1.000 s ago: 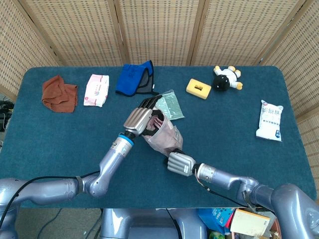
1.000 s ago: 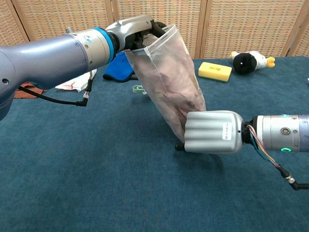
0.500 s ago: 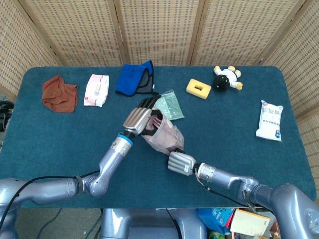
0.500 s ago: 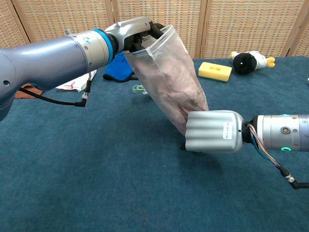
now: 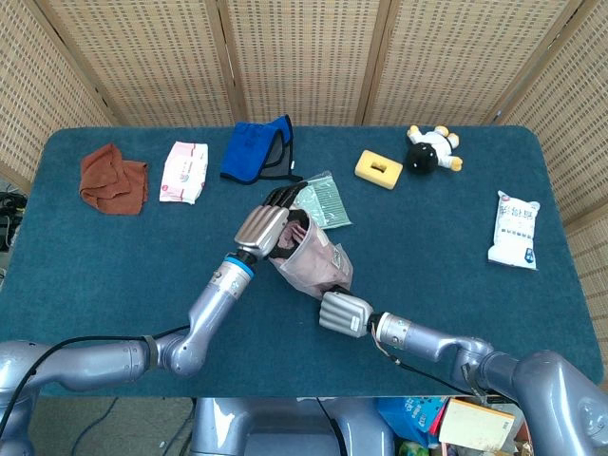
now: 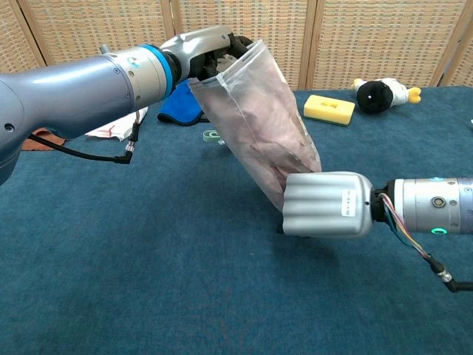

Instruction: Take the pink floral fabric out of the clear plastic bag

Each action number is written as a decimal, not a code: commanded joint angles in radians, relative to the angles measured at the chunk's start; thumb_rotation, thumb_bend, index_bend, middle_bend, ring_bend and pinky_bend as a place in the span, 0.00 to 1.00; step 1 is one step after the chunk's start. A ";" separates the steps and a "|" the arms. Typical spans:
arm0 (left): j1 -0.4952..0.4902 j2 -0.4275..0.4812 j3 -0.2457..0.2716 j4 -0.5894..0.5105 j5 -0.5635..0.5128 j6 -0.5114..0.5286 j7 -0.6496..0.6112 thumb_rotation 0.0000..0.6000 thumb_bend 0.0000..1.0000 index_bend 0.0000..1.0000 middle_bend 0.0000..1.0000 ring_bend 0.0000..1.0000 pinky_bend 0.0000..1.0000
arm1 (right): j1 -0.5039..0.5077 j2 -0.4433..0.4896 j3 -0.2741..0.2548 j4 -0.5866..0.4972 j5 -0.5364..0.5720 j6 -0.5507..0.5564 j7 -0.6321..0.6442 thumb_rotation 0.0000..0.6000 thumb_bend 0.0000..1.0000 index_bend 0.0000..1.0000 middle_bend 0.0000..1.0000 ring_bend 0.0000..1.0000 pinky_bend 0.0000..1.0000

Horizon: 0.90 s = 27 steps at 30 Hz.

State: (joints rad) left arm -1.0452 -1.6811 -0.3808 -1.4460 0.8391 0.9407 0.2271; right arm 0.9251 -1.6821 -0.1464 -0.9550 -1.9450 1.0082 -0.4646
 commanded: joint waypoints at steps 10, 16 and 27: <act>0.004 0.006 0.001 0.007 0.004 0.000 -0.004 1.00 0.67 0.76 0.00 0.00 0.00 | 0.003 0.019 -0.017 -0.009 -0.011 0.011 0.017 1.00 1.00 0.79 0.90 0.93 1.00; 0.016 0.030 -0.005 0.000 0.008 0.003 -0.015 1.00 0.67 0.76 0.00 0.00 0.00 | -0.007 0.041 -0.031 -0.023 -0.012 0.010 0.009 1.00 1.00 0.80 0.91 0.93 1.00; 0.070 0.121 -0.007 -0.053 0.035 0.024 -0.053 1.00 0.67 0.76 0.00 0.00 0.00 | -0.039 0.112 -0.040 -0.082 0.003 0.005 -0.049 1.00 1.00 0.81 0.91 0.93 1.00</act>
State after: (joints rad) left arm -0.9816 -1.5678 -0.3860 -1.4931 0.8703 0.9615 0.1803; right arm 0.8898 -1.5761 -0.1855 -1.0319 -1.9450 1.0166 -0.5072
